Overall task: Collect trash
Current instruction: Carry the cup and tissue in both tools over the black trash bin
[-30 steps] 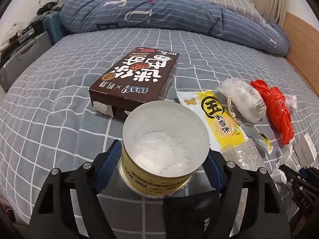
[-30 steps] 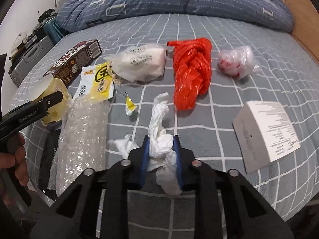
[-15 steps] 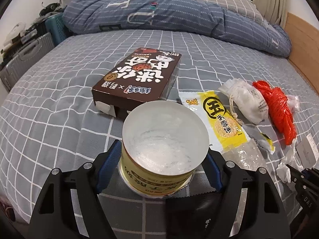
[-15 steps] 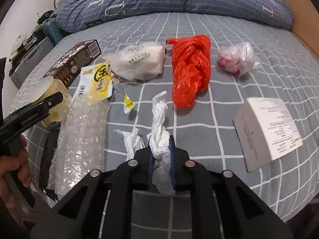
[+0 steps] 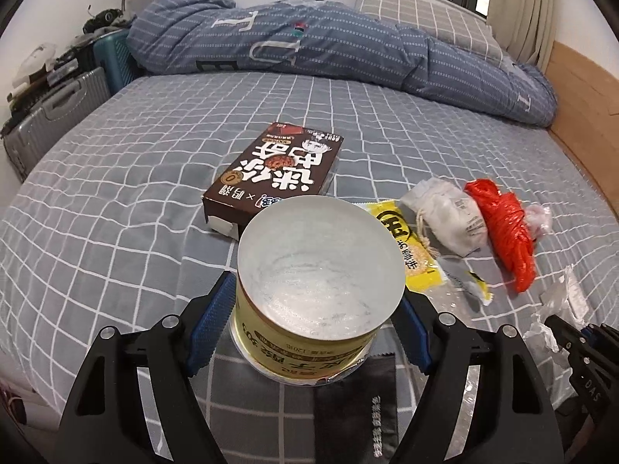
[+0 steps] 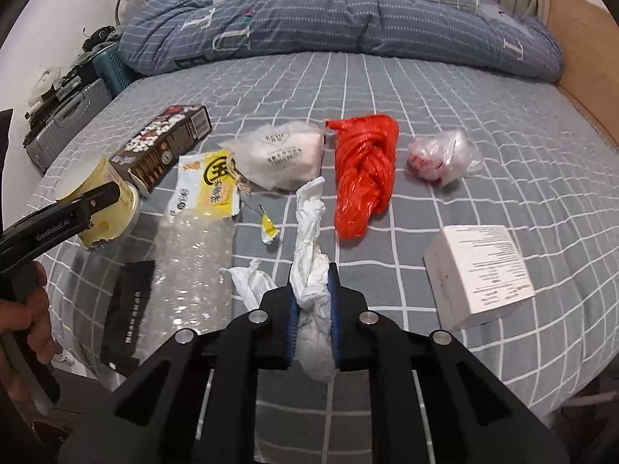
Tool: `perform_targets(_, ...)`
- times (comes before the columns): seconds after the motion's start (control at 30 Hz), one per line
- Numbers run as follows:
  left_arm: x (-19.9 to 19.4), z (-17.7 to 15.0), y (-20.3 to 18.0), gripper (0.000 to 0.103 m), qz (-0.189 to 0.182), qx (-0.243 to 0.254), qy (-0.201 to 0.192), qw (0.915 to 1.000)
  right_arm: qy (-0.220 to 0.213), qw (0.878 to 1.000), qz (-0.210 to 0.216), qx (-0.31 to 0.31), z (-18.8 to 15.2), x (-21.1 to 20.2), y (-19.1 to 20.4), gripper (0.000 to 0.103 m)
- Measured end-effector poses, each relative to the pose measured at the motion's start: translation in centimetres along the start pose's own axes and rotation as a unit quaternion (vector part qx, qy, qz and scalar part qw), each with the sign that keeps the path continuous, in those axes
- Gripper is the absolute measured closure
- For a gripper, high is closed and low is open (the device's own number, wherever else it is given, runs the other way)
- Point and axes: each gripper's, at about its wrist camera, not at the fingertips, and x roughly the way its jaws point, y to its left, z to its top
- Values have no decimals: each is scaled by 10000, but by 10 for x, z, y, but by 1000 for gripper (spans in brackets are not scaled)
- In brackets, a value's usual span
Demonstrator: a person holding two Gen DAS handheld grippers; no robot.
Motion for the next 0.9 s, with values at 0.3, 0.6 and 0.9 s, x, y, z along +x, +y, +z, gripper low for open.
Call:
perform_targets(0.3, -36, -11, -5, 28, -35, -3, -79, 10000, -202, 9997, 19, -140, -5, -32, 10, 90)
perform_targets(0.6, -62, -33, -15, 28, -36, 126, -125, 9998, -415, 9991, 36, -112, -11, -57, 11, 90)
perform_targets(0.9, -93, -50, -21, 28, -61, 223, -146, 9996, -570, 9983, 17, -117, -14, -87, 17, 90)
